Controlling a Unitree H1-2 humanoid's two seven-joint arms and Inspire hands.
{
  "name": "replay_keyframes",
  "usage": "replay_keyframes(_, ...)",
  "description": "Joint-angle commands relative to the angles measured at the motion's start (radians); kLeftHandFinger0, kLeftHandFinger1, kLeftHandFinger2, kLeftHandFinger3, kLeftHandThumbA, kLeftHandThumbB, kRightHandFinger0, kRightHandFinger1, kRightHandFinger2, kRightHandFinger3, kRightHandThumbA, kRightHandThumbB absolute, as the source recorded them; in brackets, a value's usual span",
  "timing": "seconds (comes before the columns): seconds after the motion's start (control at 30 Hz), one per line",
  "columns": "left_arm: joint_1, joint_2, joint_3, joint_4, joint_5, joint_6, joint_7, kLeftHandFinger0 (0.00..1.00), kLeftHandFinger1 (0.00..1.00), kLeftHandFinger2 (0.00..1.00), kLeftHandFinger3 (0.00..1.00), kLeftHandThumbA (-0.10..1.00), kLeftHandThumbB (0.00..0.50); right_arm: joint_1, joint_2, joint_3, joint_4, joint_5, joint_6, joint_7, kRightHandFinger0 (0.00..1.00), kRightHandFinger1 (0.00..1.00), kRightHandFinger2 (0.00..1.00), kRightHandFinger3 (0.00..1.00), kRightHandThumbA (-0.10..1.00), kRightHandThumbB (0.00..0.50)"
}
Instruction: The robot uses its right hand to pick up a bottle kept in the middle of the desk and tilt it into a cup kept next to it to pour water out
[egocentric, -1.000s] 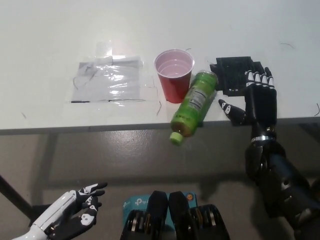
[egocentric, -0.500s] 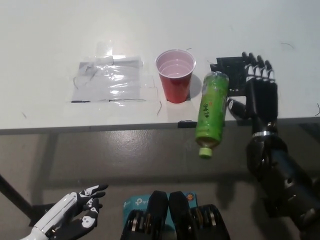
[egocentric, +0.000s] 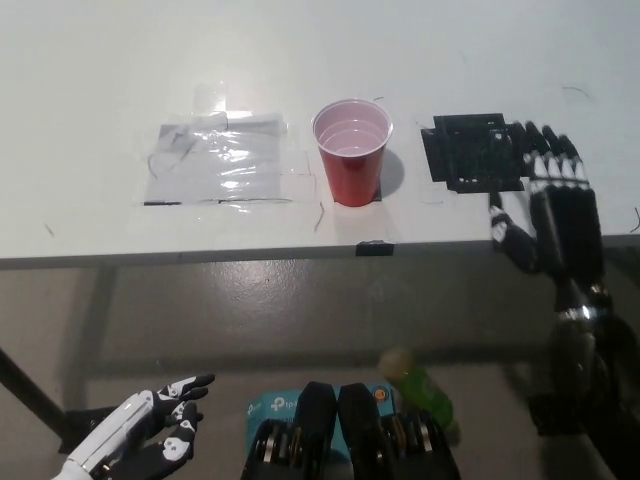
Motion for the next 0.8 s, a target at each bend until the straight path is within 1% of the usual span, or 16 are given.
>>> replay_keyframes(0.0,0.005,0.014,0.035,-0.026,-0.005,-0.019,0.009,0.91,0.97,1.00,1.00,0.64,0.075,0.070,-0.102,-0.079,-0.373,0.129,0.056,0.261,1.00,1.00,1.00,1.00,0.39,0.258)
replay_keyframes(0.03,0.000,0.019,0.037,-0.028,-0.004,-0.012,0.008,0.90,0.97,1.00,1.00,0.65,0.084,0.105,-0.082,-0.086,-0.417,0.187,0.071,0.282,1.00,1.00,1.00,1.00,0.39,0.233)
replay_keyframes(0.07,0.000,0.019,0.038,-0.032,-0.004,-0.010,0.009,0.90,0.97,1.00,1.00,0.64,0.076,0.125,-0.071,-0.088,-0.429,0.207,0.058,0.281,1.00,1.00,1.00,1.00,0.38,0.223)
replay_keyframes(0.13,0.000,0.018,0.038,-0.032,-0.003,-0.009,0.009,0.91,0.96,1.00,1.00,0.64,0.069,0.153,-0.048,-0.094,-0.439,0.220,0.043,0.275,1.00,1.00,1.00,1.00,0.35,0.221)
replay_keyframes(0.17,0.000,0.016,0.039,-0.031,-0.003,-0.012,0.011,0.90,0.96,1.00,1.00,0.64,0.082,0.175,-0.030,-0.095,-0.456,0.230,0.052,0.282,1.00,1.00,1.00,1.00,0.35,0.222)
replay_keyframes(0.2,0.000,0.015,0.037,-0.032,-0.002,-0.013,0.010,0.90,0.96,1.00,1.00,0.64,0.075,0.212,0.000,-0.087,-0.451,0.242,0.007,0.255,1.00,1.00,1.00,1.00,0.30,0.215)
replay_keyframes(0.27,-0.002,0.013,0.035,-0.031,-0.002,-0.014,0.007,0.90,0.97,1.00,1.00,0.64,0.070,0.239,0.020,-0.093,-0.465,0.240,0.007,0.260,1.00,1.00,1.00,1.00,0.31,0.210)
replay_keyframes(0.3,-0.002,0.014,0.035,-0.032,-0.001,-0.014,0.005,0.89,0.97,1.00,1.00,0.65,0.080,0.258,0.043,-0.089,-0.472,0.239,0.005,0.268,1.00,1.00,1.00,1.00,0.35,0.205)
replay_keyframes(0.4,0.001,0.017,0.047,-0.034,-0.007,-0.007,0.003,0.91,0.97,1.00,1.00,0.67,0.087,0.270,0.082,-0.082,-0.481,0.236,0.000,0.300,1.00,1.00,1.00,1.00,0.39,0.208)
replay_keyframes(0.47,0.000,0.017,0.050,-0.028,-0.007,-0.013,0.000,0.91,0.97,1.00,1.00,0.67,0.090,0.282,0.103,-0.087,-0.502,0.252,-0.001,0.324,1.00,1.00,1.00,1.00,0.39,0.220)
replay_keyframes(0.5,0.000,0.015,0.051,-0.033,-0.005,-0.006,0.001,0.91,0.97,1.00,1.00,0.67,0.090,0.285,0.111,-0.089,-0.510,0.260,-0.003,0.337,1.00,1.00,1.00,1.00,0.41,0.224)
replay_keyframes(0.53,0.000,0.018,0.049,-0.032,-0.005,-0.009,-0.004,0.91,0.98,1.00,1.00,0.68,0.083,0.290,0.117,-0.092,-0.519,0.281,-0.003,0.355,1.00,1.00,1.00,1.00,0.41,0.216)
replay_keyframes(0.6,-0.001,0.017,0.049,-0.035,-0.002,-0.011,-0.004,0.90,0.98,1.00,1.00,0.68,0.077,0.297,0.129,-0.103,-0.522,0.331,-0.007,0.383,1.00,1.00,1.00,1.00,0.42,0.224)
replay_keyframes(0.67,-0.007,0.004,0.053,-0.033,-0.008,-0.012,0.004,0.90,0.98,1.00,1.00,0.67,0.085,0.284,0.128,-0.118,-0.510,0.350,-0.001,0.409,1.00,1.00,1.00,1.00,0.39,0.215)
replay_keyframes(0.73,-0.006,0.002,0.057,-0.030,-0.009,-0.022,0.005,0.90,0.96,1.00,1.00,0.68,0.091,0.282,0.132,-0.130,-0.485,0.371,-0.020,0.423,1.00,1.00,1.00,1.00,0.39,0.227)
replay_keyframes(0.77,-0.010,0.003,0.059,-0.035,-0.009,-0.015,0.005,0.90,0.96,1.00,1.00,0.68,0.102,0.279,0.135,-0.135,-0.481,0.381,-0.015,0.433,1.00,1.00,1.00,1.00,0.39,0.230)
